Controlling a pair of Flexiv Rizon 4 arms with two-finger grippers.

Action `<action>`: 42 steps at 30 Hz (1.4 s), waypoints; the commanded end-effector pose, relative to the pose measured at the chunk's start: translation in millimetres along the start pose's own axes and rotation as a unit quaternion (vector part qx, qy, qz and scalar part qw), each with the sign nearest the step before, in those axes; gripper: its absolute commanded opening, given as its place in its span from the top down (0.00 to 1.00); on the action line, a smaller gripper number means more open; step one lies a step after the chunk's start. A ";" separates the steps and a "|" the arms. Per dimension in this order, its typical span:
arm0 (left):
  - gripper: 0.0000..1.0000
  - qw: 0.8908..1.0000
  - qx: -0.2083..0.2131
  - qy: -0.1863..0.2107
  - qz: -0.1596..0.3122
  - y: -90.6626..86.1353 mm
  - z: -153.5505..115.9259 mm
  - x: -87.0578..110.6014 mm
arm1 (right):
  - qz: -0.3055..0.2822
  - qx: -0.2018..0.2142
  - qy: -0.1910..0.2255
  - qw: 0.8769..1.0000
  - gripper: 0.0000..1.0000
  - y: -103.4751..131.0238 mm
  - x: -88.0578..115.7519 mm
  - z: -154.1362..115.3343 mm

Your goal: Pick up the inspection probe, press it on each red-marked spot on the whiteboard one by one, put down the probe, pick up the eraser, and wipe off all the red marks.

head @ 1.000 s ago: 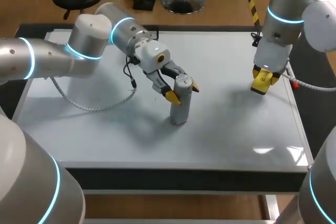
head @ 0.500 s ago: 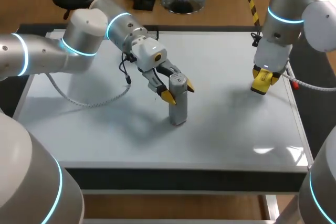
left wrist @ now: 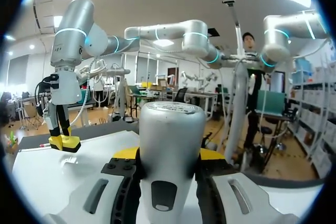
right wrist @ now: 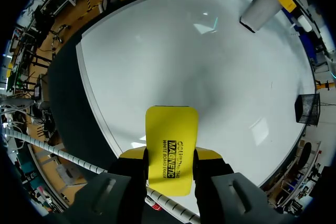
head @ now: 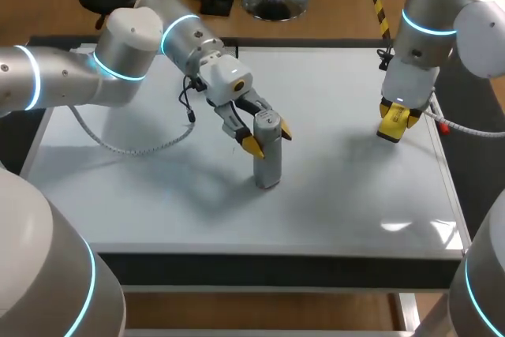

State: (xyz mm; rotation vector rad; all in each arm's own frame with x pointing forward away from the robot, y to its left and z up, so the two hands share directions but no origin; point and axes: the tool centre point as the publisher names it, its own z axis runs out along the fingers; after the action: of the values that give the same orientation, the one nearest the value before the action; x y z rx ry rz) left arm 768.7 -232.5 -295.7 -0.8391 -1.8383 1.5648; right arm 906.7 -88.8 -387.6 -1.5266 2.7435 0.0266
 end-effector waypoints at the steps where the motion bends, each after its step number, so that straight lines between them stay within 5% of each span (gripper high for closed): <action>1: 1.00 1.000 0.000 -0.002 0.000 3.2 2.1 1.4 | -0.001 0.001 0.001 1.000 1.00 -0.6 0.2 -0.1; 30: 1.00 1.000 0.001 0.000 0.000 5.0 2.6 1.4 | -0.001 0.001 0.001 1.000 1.00 -0.6 0.2 -0.1; 42: 1.00 1.000 0.007 -0.004 0.030 -22.7 -27.9 7.1 | -0.001 0.001 0.001 1.000 1.00 -0.6 0.2 -0.1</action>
State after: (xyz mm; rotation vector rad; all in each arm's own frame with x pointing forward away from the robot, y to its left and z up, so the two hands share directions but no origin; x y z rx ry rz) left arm 778.7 -223.3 -280.5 -0.8824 -1.8029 1.6314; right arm 906.7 -88.8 -387.6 -1.5267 2.7435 0.0266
